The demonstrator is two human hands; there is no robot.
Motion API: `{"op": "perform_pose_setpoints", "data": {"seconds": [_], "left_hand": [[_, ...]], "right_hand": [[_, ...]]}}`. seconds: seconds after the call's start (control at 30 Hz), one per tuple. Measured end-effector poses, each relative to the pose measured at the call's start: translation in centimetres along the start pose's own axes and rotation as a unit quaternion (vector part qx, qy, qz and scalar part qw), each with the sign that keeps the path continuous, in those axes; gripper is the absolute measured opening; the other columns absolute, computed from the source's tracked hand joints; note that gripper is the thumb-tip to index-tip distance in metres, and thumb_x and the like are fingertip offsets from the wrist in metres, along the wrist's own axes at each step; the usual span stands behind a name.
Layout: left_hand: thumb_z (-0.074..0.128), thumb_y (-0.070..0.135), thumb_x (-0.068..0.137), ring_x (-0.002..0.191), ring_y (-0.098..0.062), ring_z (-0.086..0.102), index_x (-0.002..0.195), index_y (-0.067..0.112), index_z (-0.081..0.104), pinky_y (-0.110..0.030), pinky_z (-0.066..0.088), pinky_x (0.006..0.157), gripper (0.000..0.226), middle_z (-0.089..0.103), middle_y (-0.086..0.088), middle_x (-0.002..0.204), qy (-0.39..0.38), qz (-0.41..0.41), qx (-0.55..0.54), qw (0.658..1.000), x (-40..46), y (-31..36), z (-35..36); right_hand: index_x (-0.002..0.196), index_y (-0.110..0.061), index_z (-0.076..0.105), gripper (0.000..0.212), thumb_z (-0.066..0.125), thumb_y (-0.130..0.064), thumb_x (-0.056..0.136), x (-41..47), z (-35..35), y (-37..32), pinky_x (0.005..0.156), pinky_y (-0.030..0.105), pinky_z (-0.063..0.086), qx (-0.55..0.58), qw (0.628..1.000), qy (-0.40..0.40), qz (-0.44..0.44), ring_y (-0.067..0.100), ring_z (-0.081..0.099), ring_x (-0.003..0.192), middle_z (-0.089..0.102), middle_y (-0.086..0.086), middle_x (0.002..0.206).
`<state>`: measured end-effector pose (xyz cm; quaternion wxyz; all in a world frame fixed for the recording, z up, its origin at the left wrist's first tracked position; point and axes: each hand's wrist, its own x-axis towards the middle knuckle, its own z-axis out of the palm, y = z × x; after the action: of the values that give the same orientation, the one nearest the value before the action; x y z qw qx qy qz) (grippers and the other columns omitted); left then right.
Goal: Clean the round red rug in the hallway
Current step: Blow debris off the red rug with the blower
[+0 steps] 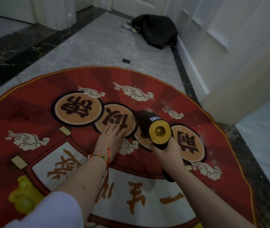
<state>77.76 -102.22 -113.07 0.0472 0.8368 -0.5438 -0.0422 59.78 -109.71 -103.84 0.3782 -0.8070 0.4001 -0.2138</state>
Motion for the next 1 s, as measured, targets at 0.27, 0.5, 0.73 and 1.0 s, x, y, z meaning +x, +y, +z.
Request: {"op": "perform_pose_setpoints", "data": {"seconds": [0.27,0.5,0.73,1.0], "left_hand": [[0.027,0.039,0.096,0.124,-0.031,0.052,0.129,0.021,0.058,-0.046,0.040,0.102,0.049,0.058,-0.010,0.131,0.087,0.009,-0.045,0.995,-0.4,-0.1,2.0],[-0.004,0.049,0.087,0.143,-0.027,0.022,0.146,0.026,0.034,-0.040,0.013,0.117,0.074,0.032,-0.005,0.153,0.044,0.011,-0.068,0.997,-0.2,0.1,1.5],[0.014,0.044,0.095,0.137,-0.028,0.036,0.138,0.024,0.048,-0.043,0.029,0.112,0.058,0.045,-0.006,0.145,0.053,0.000,-0.072,0.996,-0.3,-0.2,2.0],[0.013,0.046,0.096,0.140,-0.026,0.032,0.140,0.025,0.045,-0.039,0.022,0.114,0.059,0.041,-0.005,0.148,0.069,0.008,-0.074,0.995,-0.4,-0.3,2.0]], "right_hand": [[0.115,-0.016,0.057,0.035,0.069,-0.014,0.083,5.9,1.7,-1.0,0.073,0.024,0.042,-0.003,1.000,-0.016,0.025,0.012,0.056,0.093,0.060,-0.004,0.099],[0.112,-0.027,0.049,0.042,0.073,-0.014,0.080,2.5,0.7,-0.1,0.071,0.008,0.039,0.028,0.999,-0.016,0.002,0.004,0.054,0.094,0.058,-0.011,0.101],[0.118,-0.014,0.055,0.038,0.068,-0.018,0.083,7.3,2.3,-2.0,0.075,0.029,0.047,-0.024,0.999,-0.023,0.005,0.019,0.060,0.102,0.063,0.000,0.106],[0.118,-0.014,0.057,0.040,0.071,-0.015,0.081,5.0,1.3,-0.7,0.075,0.025,0.047,-0.024,0.999,-0.027,0.029,0.017,0.060,0.098,0.065,0.001,0.105]]}}
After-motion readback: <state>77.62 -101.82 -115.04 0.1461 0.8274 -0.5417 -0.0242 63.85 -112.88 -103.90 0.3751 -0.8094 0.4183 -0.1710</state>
